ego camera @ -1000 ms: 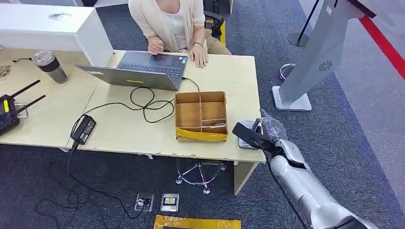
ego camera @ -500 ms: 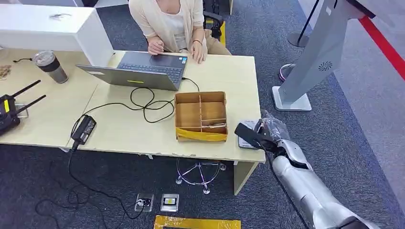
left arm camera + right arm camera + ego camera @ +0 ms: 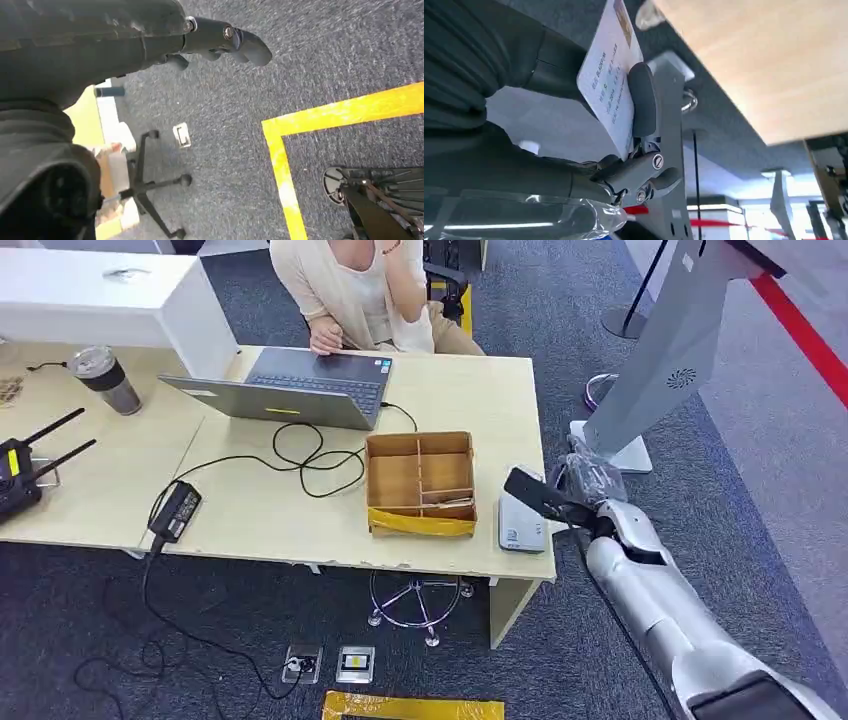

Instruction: Pass the card to the sensor for recognition and then transmit it.

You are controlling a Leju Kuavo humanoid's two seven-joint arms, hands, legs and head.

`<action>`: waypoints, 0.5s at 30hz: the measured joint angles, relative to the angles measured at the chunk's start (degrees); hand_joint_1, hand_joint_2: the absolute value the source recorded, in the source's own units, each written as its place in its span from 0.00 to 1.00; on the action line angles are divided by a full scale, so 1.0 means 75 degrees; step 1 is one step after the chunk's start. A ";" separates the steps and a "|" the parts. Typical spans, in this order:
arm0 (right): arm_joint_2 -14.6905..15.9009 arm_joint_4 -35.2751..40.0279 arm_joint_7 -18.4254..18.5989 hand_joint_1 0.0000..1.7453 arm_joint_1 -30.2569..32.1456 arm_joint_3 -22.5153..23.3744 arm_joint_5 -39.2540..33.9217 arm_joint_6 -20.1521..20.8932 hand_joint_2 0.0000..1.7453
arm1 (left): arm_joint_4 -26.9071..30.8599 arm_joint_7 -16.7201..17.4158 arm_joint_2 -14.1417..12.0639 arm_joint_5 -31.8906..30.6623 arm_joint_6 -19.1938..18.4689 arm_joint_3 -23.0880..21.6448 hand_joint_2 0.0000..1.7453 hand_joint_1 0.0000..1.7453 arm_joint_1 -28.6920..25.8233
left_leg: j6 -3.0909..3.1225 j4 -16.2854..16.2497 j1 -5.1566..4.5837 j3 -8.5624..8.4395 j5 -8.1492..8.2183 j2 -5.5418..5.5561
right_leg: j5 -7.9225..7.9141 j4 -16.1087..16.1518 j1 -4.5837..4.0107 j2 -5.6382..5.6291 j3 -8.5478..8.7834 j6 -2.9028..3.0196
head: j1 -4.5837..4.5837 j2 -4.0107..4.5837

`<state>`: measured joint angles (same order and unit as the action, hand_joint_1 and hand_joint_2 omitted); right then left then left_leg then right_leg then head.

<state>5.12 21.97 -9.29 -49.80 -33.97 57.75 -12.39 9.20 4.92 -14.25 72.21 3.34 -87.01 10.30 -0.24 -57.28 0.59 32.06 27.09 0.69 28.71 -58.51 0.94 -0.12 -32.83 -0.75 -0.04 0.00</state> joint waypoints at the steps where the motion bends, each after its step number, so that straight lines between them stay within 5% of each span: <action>1: 0.0015 0.0023 0.0000 1.00 -0.0132 0.0006 0.0061 0.0038 1.00 | 0.0000 -0.0026 -0.0009 -0.0064 -0.0035 0.0000 0.00 0.00 -0.0001 | -0.0001 0.0000 0.0000 0.0000 -0.0001 0.0000 | -0.0001 0.0000 0.0000 0.0000 0.0000 -0.0001 | 0.0000 0.0000; 7: -0.0056 0.0172 -0.0017 1.00 -0.0669 0.0009 0.0341 0.0154 1.00 | 0.0000 -0.0119 -0.0058 -0.0355 -0.0134 0.0000 0.00 0.00 0.0001 | -0.0004 0.0001 0.0001 0.0004 -0.0003 0.0002 | -0.0002 -0.0002 0.0000 0.0001 0.0001 -0.0001 | 0.0003 0.0000; 15: -0.0787 0.0198 0.0082 1.00 -0.1079 0.0006 0.0306 0.0163 1.00 | 0.0000 -0.0352 -0.0076 -0.0723 -0.0227 0.0000 0.00 0.00 0.0018 | -0.0006 0.0001 0.0009 0.0004 -0.0004 0.0004 | -0.0001 -0.0002 -0.0009 0.0003 -0.0001 0.0000 | 0.0000 0.0000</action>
<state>-0.79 23.45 -8.68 -57.89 -33.92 60.04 -11.17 9.20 2.27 -14.82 66.79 1.64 -87.01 10.44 -0.28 -57.27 0.66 32.09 27.06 0.72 28.71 -58.52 0.88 -0.09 -32.84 -0.76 -0.04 0.00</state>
